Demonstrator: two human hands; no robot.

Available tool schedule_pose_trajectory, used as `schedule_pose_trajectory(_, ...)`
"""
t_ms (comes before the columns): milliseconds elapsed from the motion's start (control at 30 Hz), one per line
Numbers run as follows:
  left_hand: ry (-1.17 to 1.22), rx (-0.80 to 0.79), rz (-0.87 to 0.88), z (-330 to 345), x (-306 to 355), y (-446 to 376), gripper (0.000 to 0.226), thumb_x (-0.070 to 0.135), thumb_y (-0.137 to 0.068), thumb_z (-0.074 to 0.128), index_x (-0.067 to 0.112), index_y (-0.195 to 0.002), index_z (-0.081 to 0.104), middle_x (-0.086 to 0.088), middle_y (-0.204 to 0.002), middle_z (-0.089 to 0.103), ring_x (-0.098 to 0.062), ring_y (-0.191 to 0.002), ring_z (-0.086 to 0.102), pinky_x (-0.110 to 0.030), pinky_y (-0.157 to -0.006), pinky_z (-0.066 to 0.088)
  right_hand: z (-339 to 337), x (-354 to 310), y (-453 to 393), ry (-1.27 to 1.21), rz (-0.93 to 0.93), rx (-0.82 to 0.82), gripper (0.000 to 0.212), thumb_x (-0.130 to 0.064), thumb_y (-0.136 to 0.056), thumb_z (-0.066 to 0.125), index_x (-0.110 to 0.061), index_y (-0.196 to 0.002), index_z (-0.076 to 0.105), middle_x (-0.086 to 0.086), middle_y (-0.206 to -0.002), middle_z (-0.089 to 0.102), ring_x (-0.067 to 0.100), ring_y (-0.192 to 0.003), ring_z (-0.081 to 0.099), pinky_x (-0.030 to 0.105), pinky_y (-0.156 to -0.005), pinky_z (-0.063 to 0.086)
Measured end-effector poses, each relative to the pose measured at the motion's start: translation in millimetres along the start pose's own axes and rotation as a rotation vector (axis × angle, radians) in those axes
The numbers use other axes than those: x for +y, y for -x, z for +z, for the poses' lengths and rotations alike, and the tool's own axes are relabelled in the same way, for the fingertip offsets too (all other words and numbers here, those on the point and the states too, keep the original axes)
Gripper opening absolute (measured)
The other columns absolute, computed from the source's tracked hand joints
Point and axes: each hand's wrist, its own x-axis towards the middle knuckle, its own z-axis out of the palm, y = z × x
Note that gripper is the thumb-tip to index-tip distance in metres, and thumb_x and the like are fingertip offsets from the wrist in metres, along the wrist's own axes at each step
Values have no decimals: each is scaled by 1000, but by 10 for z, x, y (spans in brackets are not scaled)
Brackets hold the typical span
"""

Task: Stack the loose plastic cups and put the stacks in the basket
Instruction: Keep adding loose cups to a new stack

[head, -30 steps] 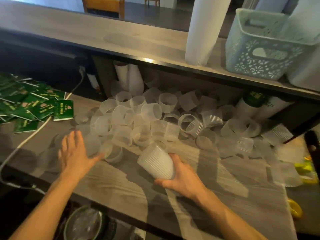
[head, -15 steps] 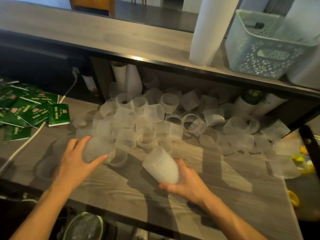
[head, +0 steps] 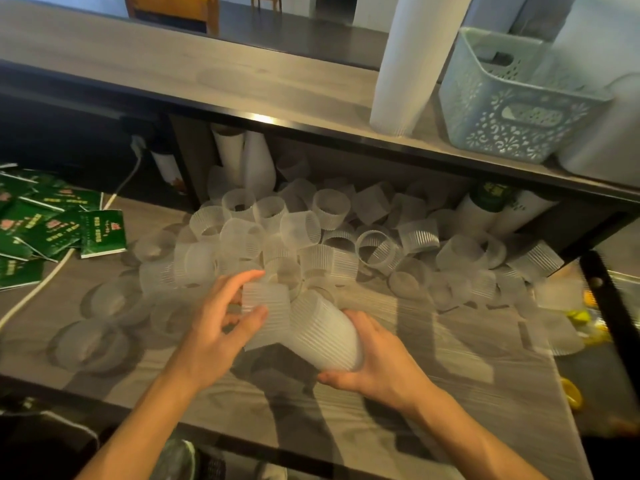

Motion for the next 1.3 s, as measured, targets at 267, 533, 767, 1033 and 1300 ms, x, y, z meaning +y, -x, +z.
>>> schedule_pose_trajectory(267,-99,-140,10,426,157,-63,60,73,-83,36,59,-141,30,24,-123,42,0,-114,48,-19,-91,43,-102,53,121,107,-46,-5,94,-77,-61,67,-35,-139,33,-16,-122,45,9,-110,53,36,-92,48)
schedule_pose_trajectory(533,-114,-130,-88,642,-7,-2,77,91,-75,10,58,-143,30,25,-136,33,9,-130,31,-26,-109,29,117,34,82,45,15,-51,91,-75,-60,68,-34,-134,36,-12,-123,48,13,-110,55,34,-93,46)
schedule_pose_trajectory(767,-328,441,-186,45,-369,84,62,60,-87,54,22,-136,49,4,-127,47,-19,-120,48,-40,-98,44,237,18,63,-79,107,-16,94,-74,-59,69,-33,-136,36,-10,-124,51,14,-110,55,34,-90,46)
schedule_pose_trajectory(1033,-821,311,-465,-359,-923,197,95,24,-77,76,14,-154,22,-17,-154,25,-41,-135,26,-55,-108,32,370,-139,15,-145,107,-12,86,-62,-66,80,-32,-135,37,-12,-123,48,10,-109,53,32,-90,47)
schedule_pose_trajectory(1300,-842,331,-464,-361,-1042,-4,96,37,-77,78,15,-152,22,-20,-145,30,-45,-124,35,-54,-92,44,454,-200,16,-171,125,-51,86,-69,-63,76,-36,-131,35,-15,-119,49,6,-104,52,29,-86,50)
